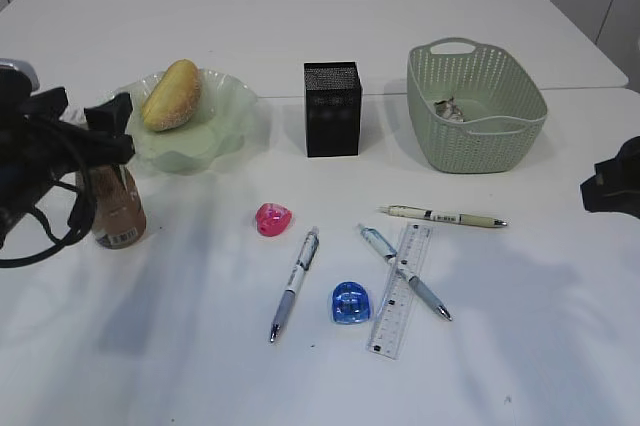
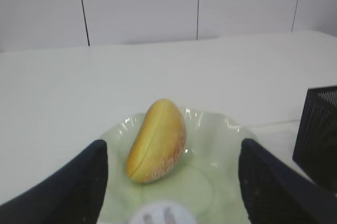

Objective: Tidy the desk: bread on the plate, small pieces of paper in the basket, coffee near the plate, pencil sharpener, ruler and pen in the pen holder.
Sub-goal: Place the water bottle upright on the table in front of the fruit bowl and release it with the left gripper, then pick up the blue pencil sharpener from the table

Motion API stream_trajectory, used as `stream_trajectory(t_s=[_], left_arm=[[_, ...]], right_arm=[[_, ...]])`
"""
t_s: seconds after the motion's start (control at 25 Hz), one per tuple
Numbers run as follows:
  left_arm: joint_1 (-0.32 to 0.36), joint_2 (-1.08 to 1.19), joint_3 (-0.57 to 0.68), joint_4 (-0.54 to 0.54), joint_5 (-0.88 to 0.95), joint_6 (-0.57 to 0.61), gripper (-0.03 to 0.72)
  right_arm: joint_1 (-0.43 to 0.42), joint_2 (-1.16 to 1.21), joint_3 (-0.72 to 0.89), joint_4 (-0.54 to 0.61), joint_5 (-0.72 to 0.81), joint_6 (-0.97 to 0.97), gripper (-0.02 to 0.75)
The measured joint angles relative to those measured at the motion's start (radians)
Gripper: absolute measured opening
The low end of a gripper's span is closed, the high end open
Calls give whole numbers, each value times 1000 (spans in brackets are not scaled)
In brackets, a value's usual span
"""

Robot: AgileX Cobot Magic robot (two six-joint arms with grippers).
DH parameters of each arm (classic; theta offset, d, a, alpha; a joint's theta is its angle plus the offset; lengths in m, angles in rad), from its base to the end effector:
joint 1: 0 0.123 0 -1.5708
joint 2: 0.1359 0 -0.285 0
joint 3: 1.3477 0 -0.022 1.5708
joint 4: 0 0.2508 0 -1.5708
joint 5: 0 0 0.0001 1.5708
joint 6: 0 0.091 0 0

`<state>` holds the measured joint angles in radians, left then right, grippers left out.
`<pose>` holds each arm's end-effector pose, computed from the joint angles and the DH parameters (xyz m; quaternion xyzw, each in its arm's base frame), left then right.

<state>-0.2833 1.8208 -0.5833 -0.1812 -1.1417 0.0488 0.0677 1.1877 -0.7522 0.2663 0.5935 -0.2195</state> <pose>0.3109 -0.0750 0.1656 0.0334 0.7115 -0.0503 0.7001 0.2262 0.0288 0.2625 -0.0540 0.9445 0.0811 0.3137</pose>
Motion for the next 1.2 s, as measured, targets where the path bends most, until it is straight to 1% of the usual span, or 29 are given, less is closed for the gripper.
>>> stream_trajectory(t_s=[0.08, 0.2, 0.32, 0.4, 0.6, 0.8, 0.96, 1.2], left_arm=[[0, -29, -16, 7, 0, 0, 551], [0, -70, -39, 11, 52, 0, 551], [0, -116, -50, 11, 136, 0, 551], [0, -162, -63, 11, 230, 4, 552], [0, -289, -124, 11, 548, 7, 552], [0, -389, -211, 30, 938, 7, 552], [0, -435, -271, 36, 1236, 7, 551], [0, -454, -325, 41, 1588, 7, 551]], right_arm=[[0, 0, 0, 0, 0, 0, 314], [0, 0, 0, 0, 0, 0, 314], [0, 0, 0, 0, 0, 0, 314], [0, 0, 0, 0, 0, 0, 314], [0, 0, 0, 0, 0, 0, 314], [0, 0, 0, 0, 0, -2, 314], [0, 0, 0, 0, 2, -24, 314], [0, 0, 0, 0, 22, -61, 314]])
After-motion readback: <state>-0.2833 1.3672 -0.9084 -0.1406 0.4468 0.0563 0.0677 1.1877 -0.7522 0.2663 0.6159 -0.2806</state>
